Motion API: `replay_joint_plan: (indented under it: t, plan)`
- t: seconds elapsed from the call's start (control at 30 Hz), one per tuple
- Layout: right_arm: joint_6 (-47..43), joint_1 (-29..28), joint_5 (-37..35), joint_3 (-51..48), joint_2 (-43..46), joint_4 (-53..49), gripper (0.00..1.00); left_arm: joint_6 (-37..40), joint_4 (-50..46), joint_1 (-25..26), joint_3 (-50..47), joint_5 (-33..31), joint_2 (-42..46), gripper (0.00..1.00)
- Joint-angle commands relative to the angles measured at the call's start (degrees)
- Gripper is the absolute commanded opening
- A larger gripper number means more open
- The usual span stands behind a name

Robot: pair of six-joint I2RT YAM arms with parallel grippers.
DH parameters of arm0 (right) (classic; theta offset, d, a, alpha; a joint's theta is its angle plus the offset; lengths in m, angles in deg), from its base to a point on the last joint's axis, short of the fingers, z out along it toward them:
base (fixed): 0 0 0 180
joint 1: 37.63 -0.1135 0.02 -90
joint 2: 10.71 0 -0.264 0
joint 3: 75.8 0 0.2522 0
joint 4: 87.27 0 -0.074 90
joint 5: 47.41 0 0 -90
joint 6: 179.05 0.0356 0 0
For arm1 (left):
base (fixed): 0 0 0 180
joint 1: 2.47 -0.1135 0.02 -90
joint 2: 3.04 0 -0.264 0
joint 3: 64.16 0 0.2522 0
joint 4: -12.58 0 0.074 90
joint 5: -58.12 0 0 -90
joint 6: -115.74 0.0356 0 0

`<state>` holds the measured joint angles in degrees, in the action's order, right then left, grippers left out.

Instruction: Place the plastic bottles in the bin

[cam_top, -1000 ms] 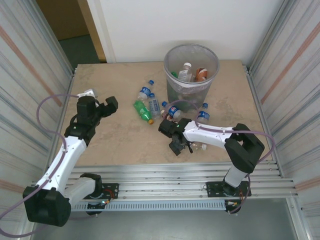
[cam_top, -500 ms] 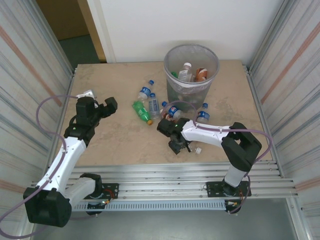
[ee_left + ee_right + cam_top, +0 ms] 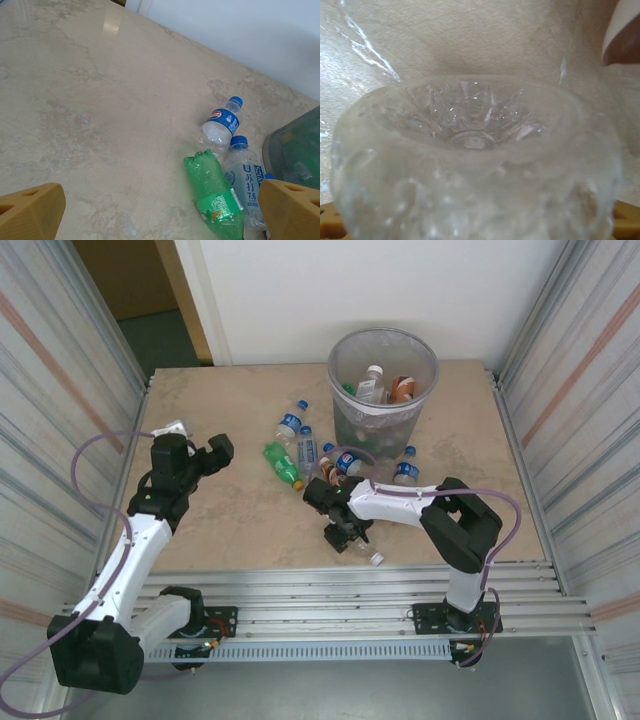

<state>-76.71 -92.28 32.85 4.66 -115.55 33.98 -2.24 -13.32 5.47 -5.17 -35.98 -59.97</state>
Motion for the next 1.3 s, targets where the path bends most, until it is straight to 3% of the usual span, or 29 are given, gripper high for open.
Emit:
replay_joint_plan:
  t: [0.0,0.2,0.6,0.93,1.27]
  plan:
    - [-0.48,-0.61,0.14,1.85,-0.89,0.02,0.56,-0.55,0.15,-0.43,-0.43,0.32,1.01,0.99]
    - [0.13,-1.46,-3.11,6.1,2.99,-4.53,0.44,-0.58,0.19,-0.56,-0.51,0.57,1.12,0.99]
    - [-1.44,0.56,-10.36,22.91,16.79,-9.02,0.4,0.04,-0.69,-0.56,0.3,1.87,0.48,0.99]
    - [-4.84,15.89,-0.02,32.18,22.19,8.83,0.4,-0.8,-0.15,-0.56,0.49,6.43,-1.65,0.99]
    - [-2.44,31.08,7.69,45.49,10.22,16.72,0.41,-1.52,0.89,-0.56,0.61,8.66,-2.47,0.99]
